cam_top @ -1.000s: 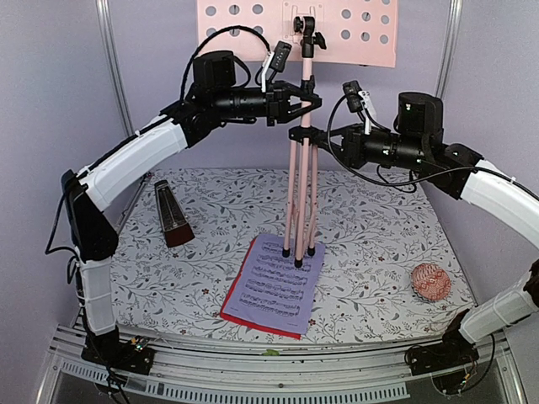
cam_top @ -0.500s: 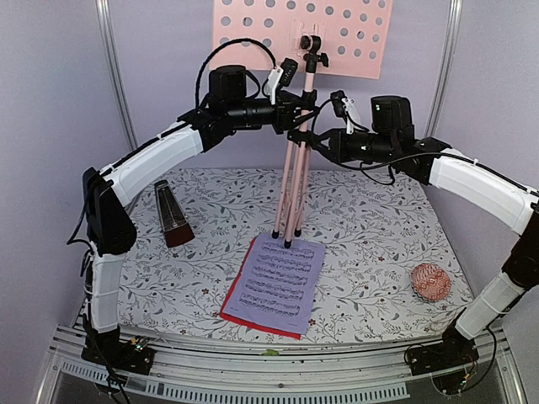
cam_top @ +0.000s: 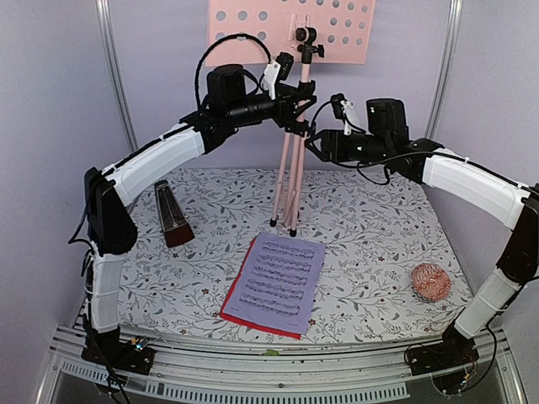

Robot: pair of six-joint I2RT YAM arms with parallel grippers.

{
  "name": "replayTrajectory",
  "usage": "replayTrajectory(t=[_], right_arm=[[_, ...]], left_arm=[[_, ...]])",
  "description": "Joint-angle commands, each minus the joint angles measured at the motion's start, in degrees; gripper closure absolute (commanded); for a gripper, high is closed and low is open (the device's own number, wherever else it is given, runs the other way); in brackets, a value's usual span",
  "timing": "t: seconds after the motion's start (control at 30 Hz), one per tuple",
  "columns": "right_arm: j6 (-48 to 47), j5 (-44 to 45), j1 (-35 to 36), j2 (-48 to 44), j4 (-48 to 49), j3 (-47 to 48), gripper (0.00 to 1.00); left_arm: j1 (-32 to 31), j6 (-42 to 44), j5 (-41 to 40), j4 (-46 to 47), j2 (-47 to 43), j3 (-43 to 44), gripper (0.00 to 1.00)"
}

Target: Set up the instrument practice props

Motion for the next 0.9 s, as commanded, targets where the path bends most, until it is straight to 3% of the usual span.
replayTrajectory(t=[0.0,0.2,0.47,0.57,0.7,0.87], right_arm=[[1.2,-1.7,0.2,-4.9,6.2,-4.5,0.36],[2.0,-1.2,1.1,-5.2,13.4,-8.7,0.37],[-0.7,1.7,1.6,1.2,11.3,-3.2,0.41],[-1.1,3.5,1.6,1.8,9.3,-3.6,0.47],[-0.6,3.6,1.6,0.5,8.4,-6.8,0.55],[0.1,2.4,1.6,-5.2,8.9,-13.5,0.52]], left_arm=[[-0.2,1.6,-4.1,20.9,-5.7,2.6,1.0],[0.0,1.3,-5.9,21.0,-5.4,3.0,1.0],[0.7,0.4,-8.0,20.2,-4.3,4.4,1.0],[1.3,-0.7,-8.1,20.4,-4.1,4.1,1.0],[1.7,-2.0,-5.8,21.1,-4.3,3.0,1.0],[1.6,-3.1,-1.4,21.7,-5.1,0.5,1.0]])
